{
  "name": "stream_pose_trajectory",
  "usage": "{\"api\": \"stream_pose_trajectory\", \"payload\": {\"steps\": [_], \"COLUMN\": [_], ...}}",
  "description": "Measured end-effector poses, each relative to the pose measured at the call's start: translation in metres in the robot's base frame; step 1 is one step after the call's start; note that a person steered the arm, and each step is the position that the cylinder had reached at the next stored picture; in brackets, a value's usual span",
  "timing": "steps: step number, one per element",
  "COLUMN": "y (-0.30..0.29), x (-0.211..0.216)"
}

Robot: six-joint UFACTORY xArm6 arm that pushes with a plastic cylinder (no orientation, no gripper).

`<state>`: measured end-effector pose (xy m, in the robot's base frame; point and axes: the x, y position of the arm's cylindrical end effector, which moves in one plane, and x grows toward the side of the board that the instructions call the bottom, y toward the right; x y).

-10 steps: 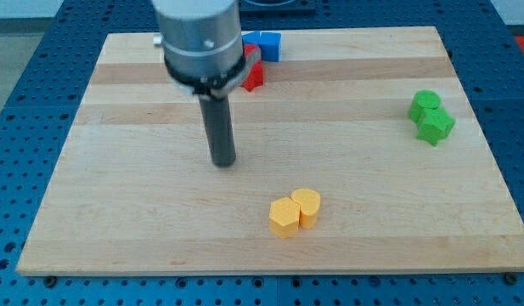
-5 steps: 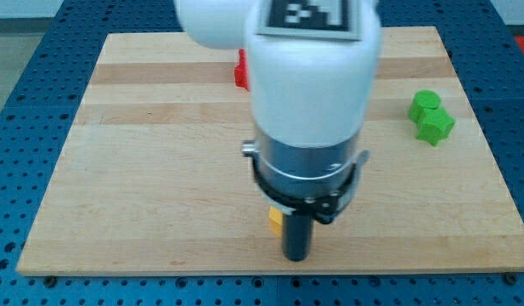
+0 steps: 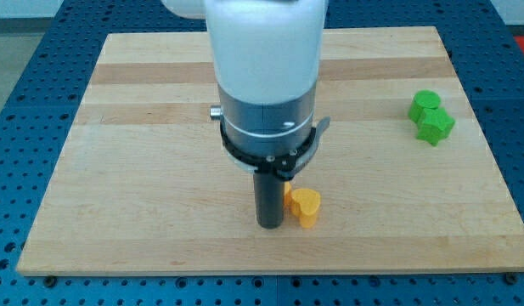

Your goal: Place the yellow hexagon towards the bottom right side of the blue cube

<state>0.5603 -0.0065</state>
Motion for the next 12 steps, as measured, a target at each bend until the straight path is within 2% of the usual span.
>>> {"api": "stream_pose_trajectory", "payload": {"steps": [3,5,9,10,12], "y": [0.003,0.039,0.072,0.072,0.067], "x": [-0.071,-0.106,-0.214,-0.226,-0.199]}}
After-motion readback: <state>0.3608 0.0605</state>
